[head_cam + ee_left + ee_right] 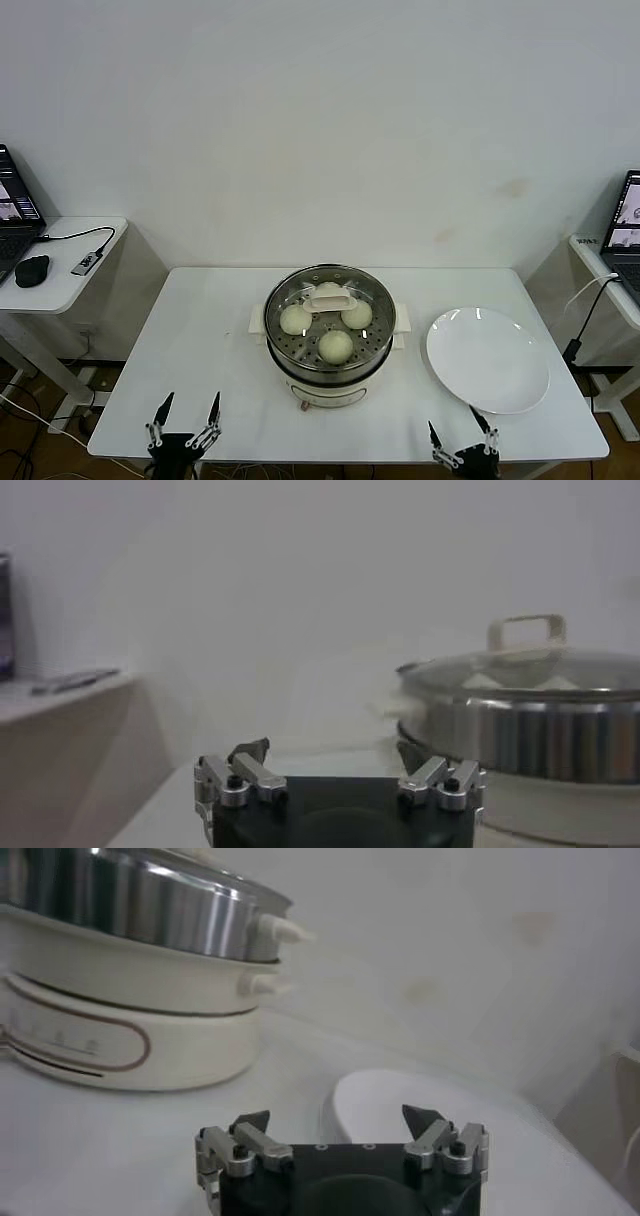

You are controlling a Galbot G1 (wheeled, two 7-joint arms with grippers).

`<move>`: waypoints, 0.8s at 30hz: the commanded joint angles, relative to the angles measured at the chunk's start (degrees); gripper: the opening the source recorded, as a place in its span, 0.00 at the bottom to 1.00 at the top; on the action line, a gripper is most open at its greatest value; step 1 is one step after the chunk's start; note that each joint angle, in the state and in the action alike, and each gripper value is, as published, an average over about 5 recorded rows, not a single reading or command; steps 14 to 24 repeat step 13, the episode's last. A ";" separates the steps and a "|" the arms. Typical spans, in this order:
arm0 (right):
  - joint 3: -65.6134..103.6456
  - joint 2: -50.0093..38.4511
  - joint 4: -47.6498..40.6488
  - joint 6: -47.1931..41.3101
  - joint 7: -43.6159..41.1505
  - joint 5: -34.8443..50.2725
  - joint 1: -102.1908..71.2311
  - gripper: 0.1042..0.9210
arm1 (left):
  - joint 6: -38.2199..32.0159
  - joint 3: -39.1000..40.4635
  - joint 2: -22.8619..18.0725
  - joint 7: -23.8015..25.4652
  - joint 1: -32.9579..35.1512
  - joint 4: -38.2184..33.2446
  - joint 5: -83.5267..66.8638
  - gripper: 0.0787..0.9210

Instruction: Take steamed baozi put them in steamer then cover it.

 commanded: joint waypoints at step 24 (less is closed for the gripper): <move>-2.21 -2.42 6.48 -6.23 0.51 3.48 -3.80 0.88 | 0.78 -1.51 -1.56 2.68 6.33 0.63 -3.27 0.88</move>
